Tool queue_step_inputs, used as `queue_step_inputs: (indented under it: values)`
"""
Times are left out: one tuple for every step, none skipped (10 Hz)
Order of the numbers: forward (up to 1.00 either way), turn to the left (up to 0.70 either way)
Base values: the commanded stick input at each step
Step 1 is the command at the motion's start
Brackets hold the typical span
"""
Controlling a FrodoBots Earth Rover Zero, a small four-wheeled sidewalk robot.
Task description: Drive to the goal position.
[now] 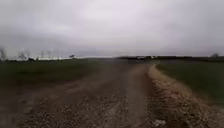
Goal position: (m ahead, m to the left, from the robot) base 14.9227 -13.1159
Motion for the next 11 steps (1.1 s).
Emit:
queue_step_inputs:
  values:
    - [0.85, 0.00]
    - [0.85, 0.00]
    - [0.85, 0.00]
    - [0.85, 0.00]
    - [0.85, 0.00]
    - [0.85, -0.02]
    - [0.85, -0.03]
    - [0.85, -0.01]
    - [0.85, 0.00]
    - [0.85, 0.00]
    - [0.85, 0.00]
